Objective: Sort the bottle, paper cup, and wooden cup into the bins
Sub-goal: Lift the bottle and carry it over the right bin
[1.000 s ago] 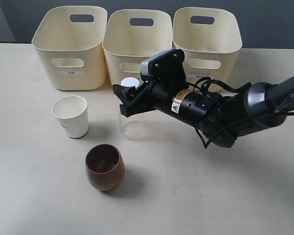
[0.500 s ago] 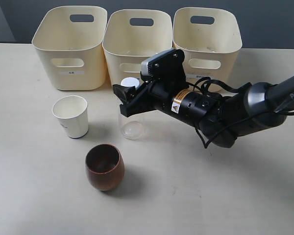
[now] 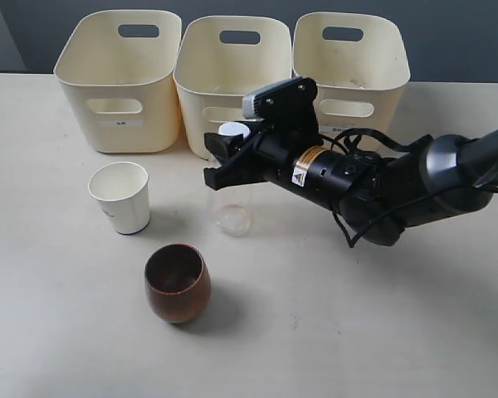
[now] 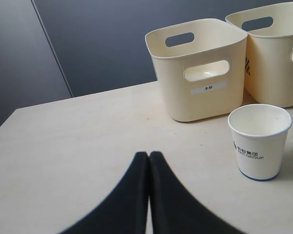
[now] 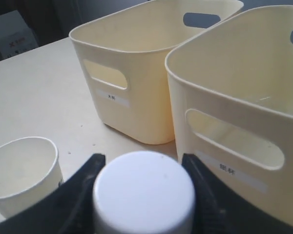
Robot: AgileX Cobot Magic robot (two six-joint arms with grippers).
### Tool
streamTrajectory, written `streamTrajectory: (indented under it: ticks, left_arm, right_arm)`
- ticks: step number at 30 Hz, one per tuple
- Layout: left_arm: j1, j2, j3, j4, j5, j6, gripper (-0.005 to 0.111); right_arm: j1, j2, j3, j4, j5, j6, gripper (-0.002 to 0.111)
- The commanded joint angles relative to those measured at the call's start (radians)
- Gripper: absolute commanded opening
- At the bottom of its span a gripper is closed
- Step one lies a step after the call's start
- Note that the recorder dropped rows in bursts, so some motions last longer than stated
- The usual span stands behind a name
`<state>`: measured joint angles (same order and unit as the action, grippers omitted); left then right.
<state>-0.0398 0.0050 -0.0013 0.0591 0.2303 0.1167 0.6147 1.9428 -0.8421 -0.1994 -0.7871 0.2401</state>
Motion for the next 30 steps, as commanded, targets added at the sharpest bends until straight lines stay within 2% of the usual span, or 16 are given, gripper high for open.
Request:
streamTrajectory:
  ticks: [1,6,10,14,20,25,30]
  left_arm:
    - [-0.003,-0.005,0.001,0.006,-0.005,-0.002,0.000]
    - [-0.003,-0.005,0.001,0.006,-0.005,-0.002,0.000]
    - [-0.003,-0.005,0.001,0.006,-0.005,-0.002,0.000]
    - [-0.003,-0.005,0.001,0.006,-0.005,-0.002,0.000]
    - [-0.003,-0.005,0.001,0.006,-0.005,-0.002,0.000]
    - [-0.003,-0.005,0.001,0.006,-0.005,-0.002,0.000]
    - [-0.003,-0.005,0.001,0.006,-0.005,-0.002,0.000]
  right_arm:
    - [0.003,-0.117,-0.003,0.041,0.051,-0.005,0.000]
    - [0.001,-0.249,-0.003,0.070,0.126,-0.112,0.000]
    - [0.001,-0.323,-0.003,0.442,0.134,-0.466,0.000]
    - [0.001,-0.331,-0.003,0.699,0.009,-0.667,0.000]
    - [-0.022,-0.331,-0.030,0.728,-0.047,-0.731,0.000]
    - [-0.128,-0.310,-0.099,0.758,0.037,-0.731,0.000]
    - [-0.227,-0.287,-0.125,0.771,0.047,-0.689,0.000]
